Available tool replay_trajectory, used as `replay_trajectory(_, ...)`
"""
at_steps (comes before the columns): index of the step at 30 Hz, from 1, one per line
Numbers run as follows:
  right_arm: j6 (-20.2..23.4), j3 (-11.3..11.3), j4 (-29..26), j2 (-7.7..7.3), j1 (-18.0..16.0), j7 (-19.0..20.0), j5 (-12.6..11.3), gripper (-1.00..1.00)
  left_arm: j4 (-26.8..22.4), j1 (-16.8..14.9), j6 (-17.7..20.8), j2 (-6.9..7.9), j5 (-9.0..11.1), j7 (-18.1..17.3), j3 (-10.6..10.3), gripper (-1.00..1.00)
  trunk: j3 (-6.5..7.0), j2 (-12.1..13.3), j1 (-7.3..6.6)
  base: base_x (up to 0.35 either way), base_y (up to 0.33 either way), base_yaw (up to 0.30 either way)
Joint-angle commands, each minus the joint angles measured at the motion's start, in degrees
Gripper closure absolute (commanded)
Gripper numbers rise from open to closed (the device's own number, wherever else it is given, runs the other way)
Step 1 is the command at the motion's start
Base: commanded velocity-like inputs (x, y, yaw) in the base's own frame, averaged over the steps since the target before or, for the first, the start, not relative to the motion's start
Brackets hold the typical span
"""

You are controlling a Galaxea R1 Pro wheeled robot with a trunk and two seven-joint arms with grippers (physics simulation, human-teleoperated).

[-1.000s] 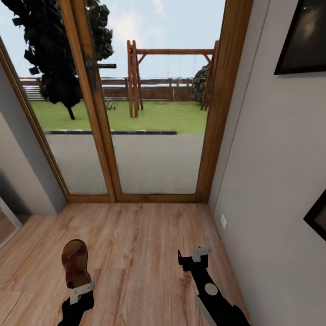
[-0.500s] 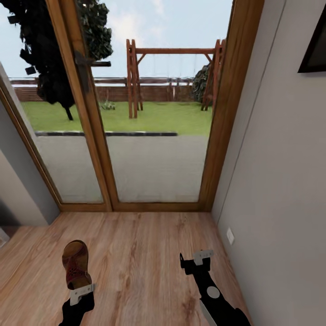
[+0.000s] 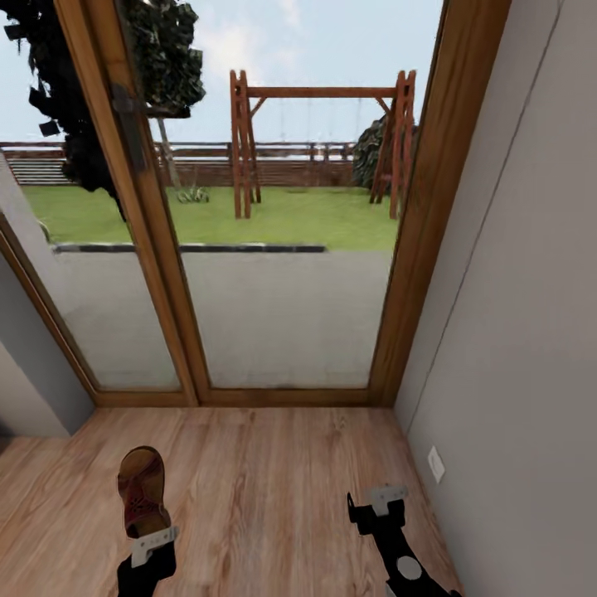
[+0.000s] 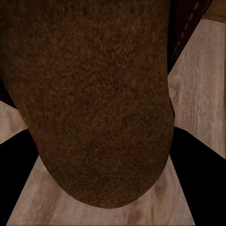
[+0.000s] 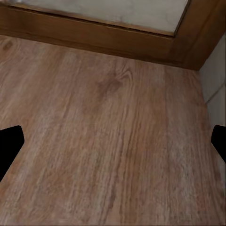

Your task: Pick up the two gym shoes and the two sandals from the corridor floor and place them onto the hallstand (shoe rack) in the corridor, making sure they are on the rack and not on the floor. Arrange them so the two gym shoes are next to each other and the two sandals are next to each other.

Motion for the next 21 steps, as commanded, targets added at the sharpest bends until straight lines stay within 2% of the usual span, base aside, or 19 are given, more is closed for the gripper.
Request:
replay_trajectory(1,-0.73,0.50,0.42,-0.31,-0.06,-0.51,-0.30,-1.00,0.12,-0.06,-0.22,-0.04,-0.51,-0.34,0.55,1.00,-0.05,-0.02,0.02,0.338,0.000,0.000)
replay_trajectory(3,-2.93,0.42,2.98,-1.36,-0.04,-0.59,-0.39,-1.00,0.28,-0.09,-1.09,0.01,-0.30,-0.33,0.71,1.00,-0.05,-0.02,0.02,0.338,0.000,0.000)
replay_trajectory(6,-4.08,0.33,5.04,-1.70,0.01,-0.61,-0.45,-1.00,0.52,0.06,-4.27,0.04,-0.44,-0.33,0.80,1.00,-0.05,-0.02,0.02,0.338,0.000,0.000)
replay_trajectory(9,-4.23,0.36,6.51,-1.69,0.00,-0.61,-0.47,-1.00,0.89,0.42,-4.82,0.12,-0.54,-0.33,0.78,1.00,-0.05,-0.02,0.02,0.338,0.007,0.049)
replay_trajectory(16,-4.37,0.40,8.85,-1.60,0.00,-0.61,-0.55,-1.00,1.49,0.85,-5.18,0.45,-0.74,-0.33,0.83,1.00,-0.05,-0.02,0.02,0.296,0.138,0.234)
replay_trajectory(21,-4.30,0.40,9.52,-1.46,-0.01,-0.61,-0.63,-1.00,3.43,0.83,-5.30,0.37,-0.95,-0.39,0.36,1.00,-0.05,-0.02,0.02,0.069,0.052,0.276)
